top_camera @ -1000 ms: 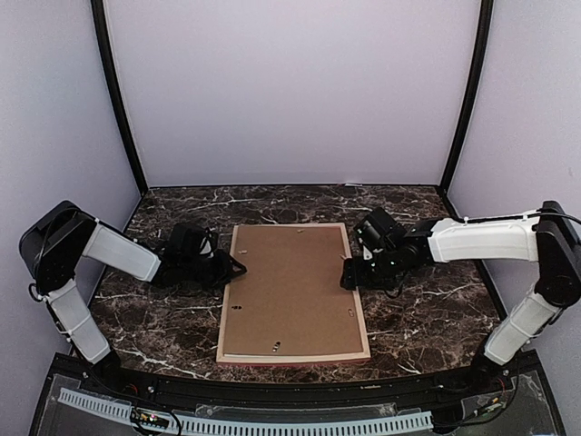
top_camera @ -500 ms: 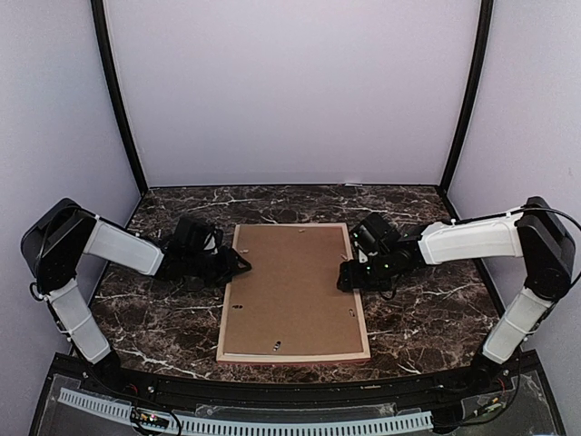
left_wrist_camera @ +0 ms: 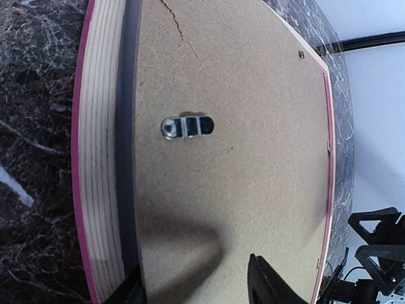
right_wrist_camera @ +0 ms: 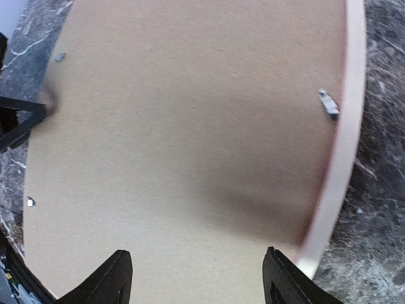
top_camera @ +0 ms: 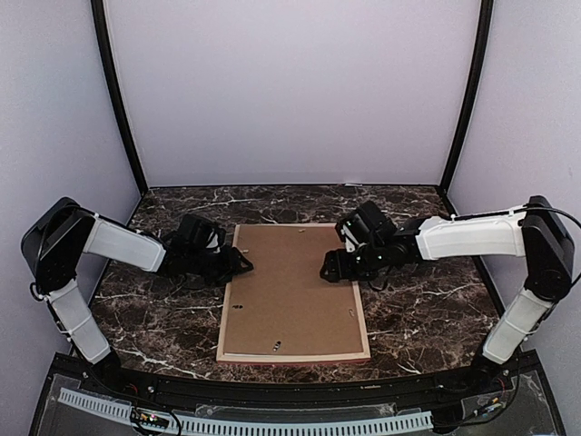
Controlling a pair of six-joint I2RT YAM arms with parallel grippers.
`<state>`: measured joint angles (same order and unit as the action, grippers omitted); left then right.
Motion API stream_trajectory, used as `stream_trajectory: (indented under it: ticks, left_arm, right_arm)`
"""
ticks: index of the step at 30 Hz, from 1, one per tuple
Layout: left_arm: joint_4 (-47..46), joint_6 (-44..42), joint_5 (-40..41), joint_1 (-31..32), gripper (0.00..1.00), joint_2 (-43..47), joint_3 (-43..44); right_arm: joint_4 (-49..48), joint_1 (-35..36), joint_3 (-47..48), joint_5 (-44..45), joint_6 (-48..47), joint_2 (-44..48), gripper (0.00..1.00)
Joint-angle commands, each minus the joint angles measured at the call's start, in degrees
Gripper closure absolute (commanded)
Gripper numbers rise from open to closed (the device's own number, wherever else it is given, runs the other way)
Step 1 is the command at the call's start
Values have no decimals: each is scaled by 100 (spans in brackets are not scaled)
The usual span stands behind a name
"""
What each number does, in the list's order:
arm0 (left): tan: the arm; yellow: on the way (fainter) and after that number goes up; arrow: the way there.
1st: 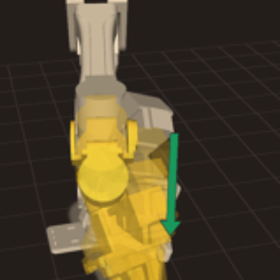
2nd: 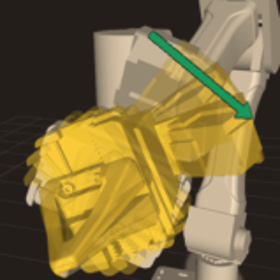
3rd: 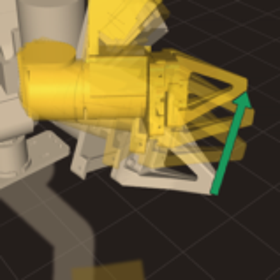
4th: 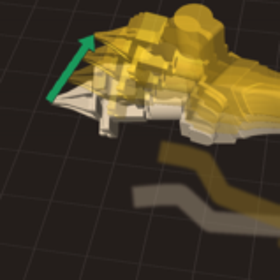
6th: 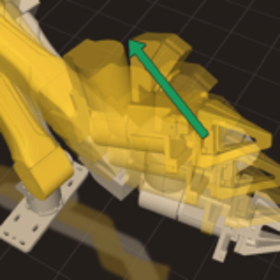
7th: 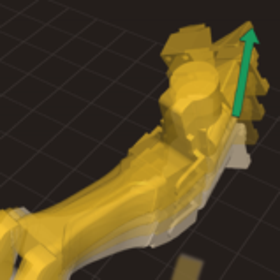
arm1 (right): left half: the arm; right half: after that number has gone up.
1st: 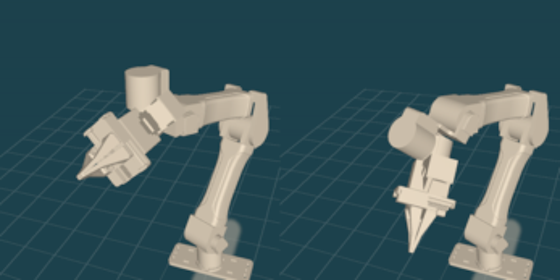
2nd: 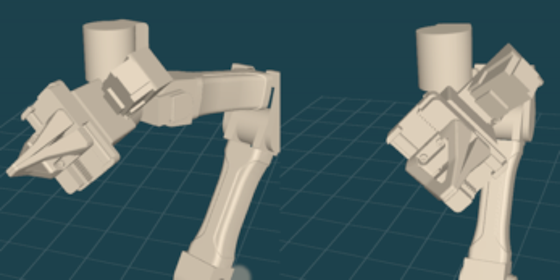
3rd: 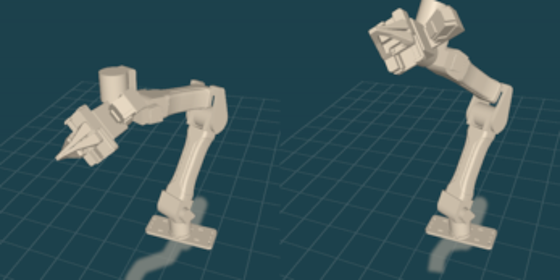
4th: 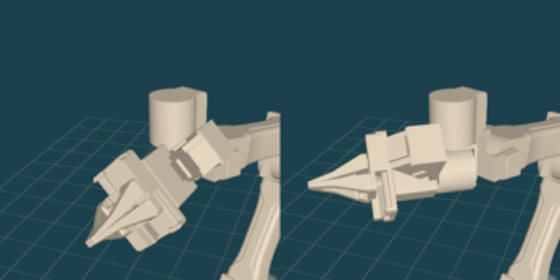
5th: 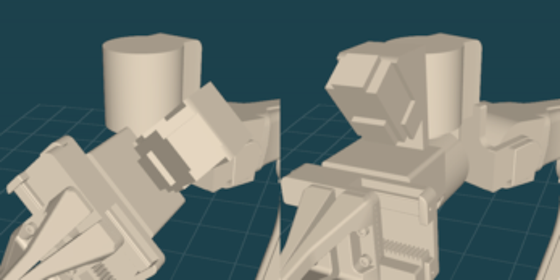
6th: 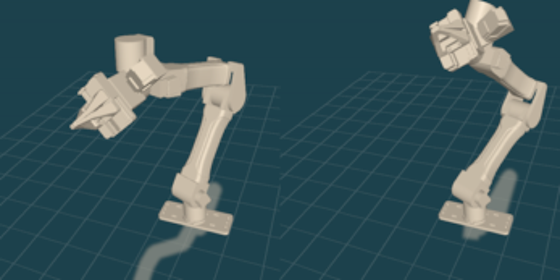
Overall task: Put the photo into the frame
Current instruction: Press the backboard against the frame body.
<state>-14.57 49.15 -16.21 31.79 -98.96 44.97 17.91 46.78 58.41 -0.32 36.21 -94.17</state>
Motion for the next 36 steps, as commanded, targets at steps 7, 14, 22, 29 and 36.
stream_trajectory:
  ticks: [7,14,22,29,36]
  left_arm:
    - [731,-201,263,136,49,-170,-15]
    - [781,-247,306,156,48,-123,-2]
    - [956,-388,425,155,48,39,46]
    - [1225,-517,631,161,48,268,43]
    - [1673,-759,993,161,47,559,154]
  right_arm:
    - [-1069,362,585,-1107,-158,-837,28]
    - [-1304,366,379,-1200,-70,-1137,29]
    - [-1337,366,-44,-1073,57,-1064,29]
    - [-1338,366,-273,-1016,109,-1000,29]
    - [-1347,363,-463,-946,126,-938,29]
